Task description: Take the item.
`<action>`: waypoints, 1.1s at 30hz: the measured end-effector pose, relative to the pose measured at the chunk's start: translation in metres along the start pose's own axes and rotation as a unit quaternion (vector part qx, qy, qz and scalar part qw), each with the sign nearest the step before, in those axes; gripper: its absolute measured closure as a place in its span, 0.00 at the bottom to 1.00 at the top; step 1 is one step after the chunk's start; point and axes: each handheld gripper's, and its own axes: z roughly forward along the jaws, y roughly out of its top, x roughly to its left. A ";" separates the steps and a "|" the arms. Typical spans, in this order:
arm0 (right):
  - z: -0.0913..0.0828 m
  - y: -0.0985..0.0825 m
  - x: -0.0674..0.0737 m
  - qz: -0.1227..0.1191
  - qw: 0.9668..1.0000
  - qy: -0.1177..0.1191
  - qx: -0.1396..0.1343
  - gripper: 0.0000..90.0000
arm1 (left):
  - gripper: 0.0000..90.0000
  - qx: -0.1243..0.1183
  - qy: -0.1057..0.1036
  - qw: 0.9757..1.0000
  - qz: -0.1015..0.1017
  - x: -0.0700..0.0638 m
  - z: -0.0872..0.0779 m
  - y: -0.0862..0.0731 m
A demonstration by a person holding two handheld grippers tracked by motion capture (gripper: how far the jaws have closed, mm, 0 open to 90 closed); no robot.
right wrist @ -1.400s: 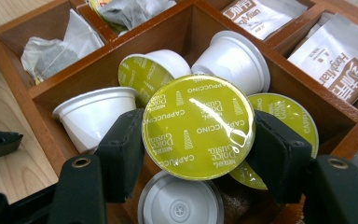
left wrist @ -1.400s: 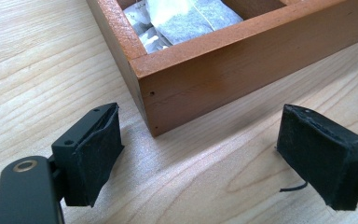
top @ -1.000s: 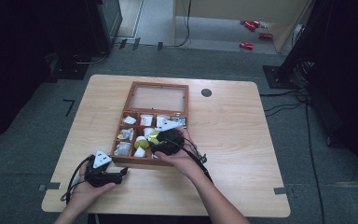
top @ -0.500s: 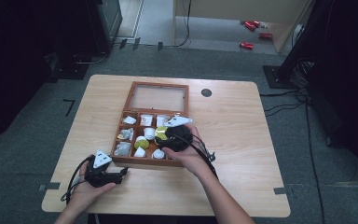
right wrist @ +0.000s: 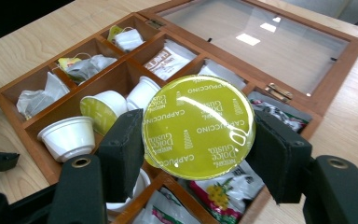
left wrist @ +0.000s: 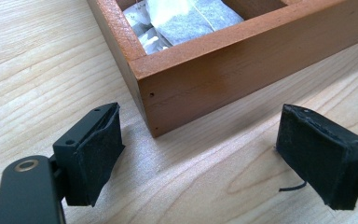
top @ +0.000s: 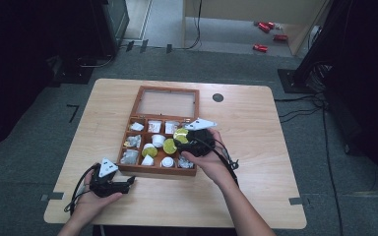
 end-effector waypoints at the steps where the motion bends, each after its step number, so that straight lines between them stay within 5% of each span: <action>1: -0.001 0.000 -0.001 0.001 1.000 0.000 0.000 0.43 | 0.17 0.000 -0.001 1.000 0.000 0.000 0.000 0.000; 33: -0.029 -0.025 -0.052 0.044 0.998 -0.045 -0.002 0.43 | 0.17 0.000 0.001 1.000 -0.001 0.000 0.000 0.000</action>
